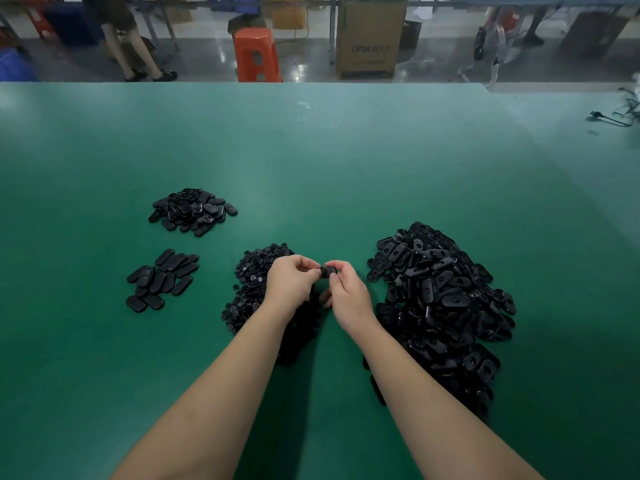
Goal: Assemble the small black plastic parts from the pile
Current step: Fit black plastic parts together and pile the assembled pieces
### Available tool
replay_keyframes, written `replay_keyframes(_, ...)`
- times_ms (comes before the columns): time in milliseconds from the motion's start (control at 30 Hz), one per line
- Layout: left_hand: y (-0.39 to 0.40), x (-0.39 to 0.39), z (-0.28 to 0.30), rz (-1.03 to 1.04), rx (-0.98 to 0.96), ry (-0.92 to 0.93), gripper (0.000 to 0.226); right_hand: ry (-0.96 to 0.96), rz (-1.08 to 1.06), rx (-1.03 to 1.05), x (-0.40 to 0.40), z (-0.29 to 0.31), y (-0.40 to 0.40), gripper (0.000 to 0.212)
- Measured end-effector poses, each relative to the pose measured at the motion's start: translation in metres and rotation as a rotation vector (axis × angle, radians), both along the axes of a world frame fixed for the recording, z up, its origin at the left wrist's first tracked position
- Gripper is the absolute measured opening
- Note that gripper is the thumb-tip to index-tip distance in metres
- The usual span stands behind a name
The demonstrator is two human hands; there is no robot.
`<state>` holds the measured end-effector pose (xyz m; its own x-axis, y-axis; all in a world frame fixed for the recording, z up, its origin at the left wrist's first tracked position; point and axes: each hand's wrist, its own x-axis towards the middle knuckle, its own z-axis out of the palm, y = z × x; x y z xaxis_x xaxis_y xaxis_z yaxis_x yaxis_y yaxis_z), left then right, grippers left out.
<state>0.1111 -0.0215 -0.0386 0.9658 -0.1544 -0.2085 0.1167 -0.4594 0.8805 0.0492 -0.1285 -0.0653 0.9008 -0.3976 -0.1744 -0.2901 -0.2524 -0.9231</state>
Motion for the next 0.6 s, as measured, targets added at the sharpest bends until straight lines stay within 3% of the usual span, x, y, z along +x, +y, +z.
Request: replay_keyframes(600,-0.0103,-0.0030,0.0072,-0.004,0.130,-0.049,0.013,-0.022,0.032,-0.025,-0.0015,-0.0026,-0.0038,0.023)
